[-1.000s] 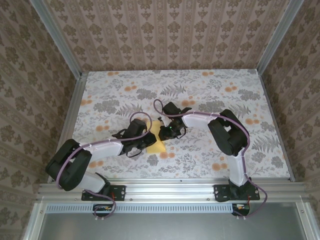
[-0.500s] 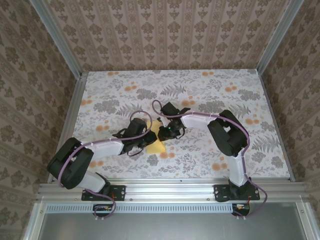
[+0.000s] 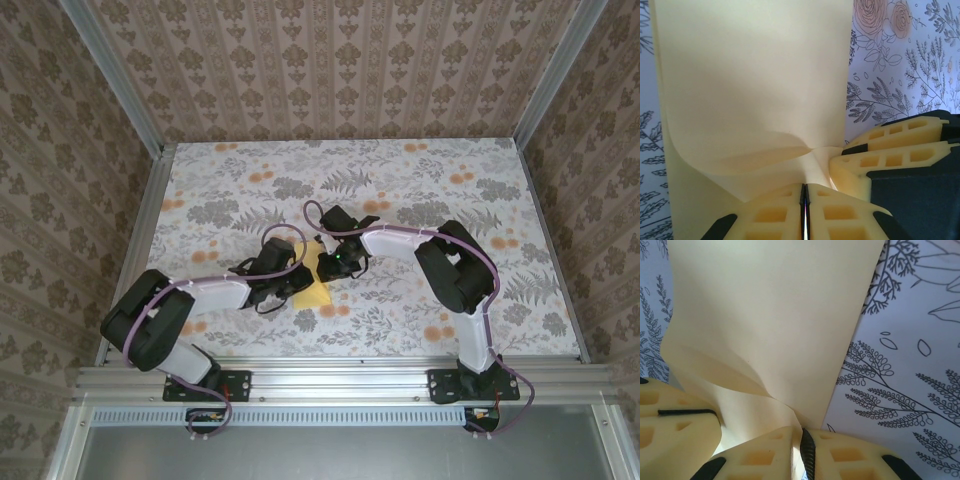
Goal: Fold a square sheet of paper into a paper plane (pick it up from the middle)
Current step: Fold the triangle a second time at the center of the table.
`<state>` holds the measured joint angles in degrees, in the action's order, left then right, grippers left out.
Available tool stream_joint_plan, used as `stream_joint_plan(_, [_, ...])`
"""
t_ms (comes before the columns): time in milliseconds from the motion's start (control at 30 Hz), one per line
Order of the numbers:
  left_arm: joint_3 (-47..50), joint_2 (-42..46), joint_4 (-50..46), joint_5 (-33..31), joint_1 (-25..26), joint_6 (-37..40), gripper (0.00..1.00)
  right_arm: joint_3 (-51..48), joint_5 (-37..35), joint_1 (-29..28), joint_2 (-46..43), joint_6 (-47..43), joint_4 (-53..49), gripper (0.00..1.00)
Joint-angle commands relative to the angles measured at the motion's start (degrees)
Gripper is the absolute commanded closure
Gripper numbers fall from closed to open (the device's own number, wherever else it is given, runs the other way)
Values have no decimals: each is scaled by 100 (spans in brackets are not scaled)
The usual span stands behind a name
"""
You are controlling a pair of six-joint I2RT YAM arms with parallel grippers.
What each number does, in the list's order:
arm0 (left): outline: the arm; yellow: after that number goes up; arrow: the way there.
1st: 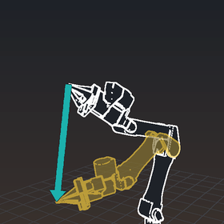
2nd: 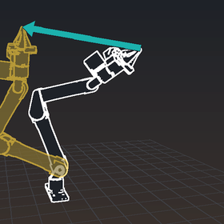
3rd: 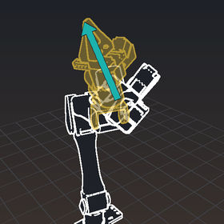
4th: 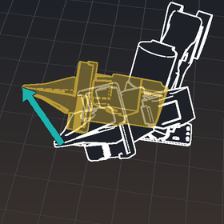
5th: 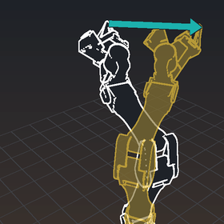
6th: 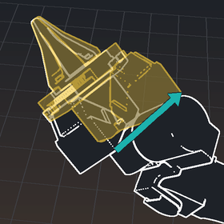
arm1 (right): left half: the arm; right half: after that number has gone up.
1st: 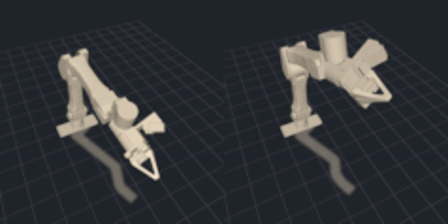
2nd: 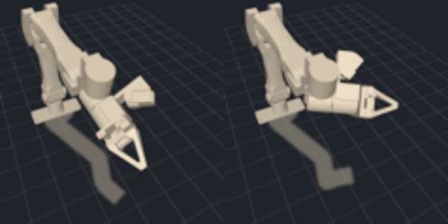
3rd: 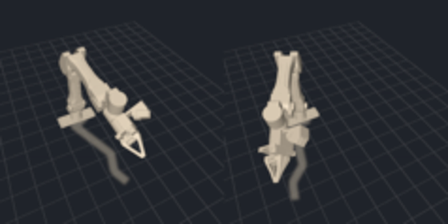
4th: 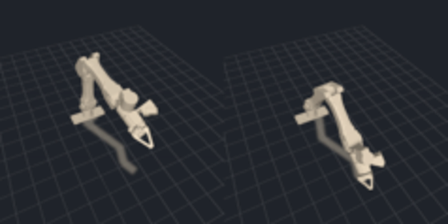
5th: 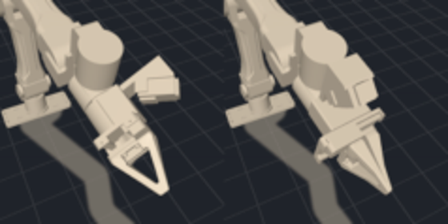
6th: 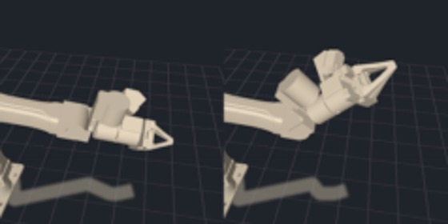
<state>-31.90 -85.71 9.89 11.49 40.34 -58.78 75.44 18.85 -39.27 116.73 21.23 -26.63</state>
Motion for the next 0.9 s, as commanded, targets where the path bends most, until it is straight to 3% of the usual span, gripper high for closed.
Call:
stream_joint_plan(0, [-123,-81,4,-57,-55,-21,88,-390,-970,-55,779,58,-554,83])
stream_joint_plan(200, [-140,-146,-90,-92,-52,33,88,-437,-980,-48,728,114,-510,84])
stream_joint_plan(500, [-176,-306,-17,-36,-45,78,89,-692,-422,115,371,368,-17,67])
stream_joint_plan(867, [-194,-402,-28,4,-48,146,91,-1253,620,512,74,718,844,57])
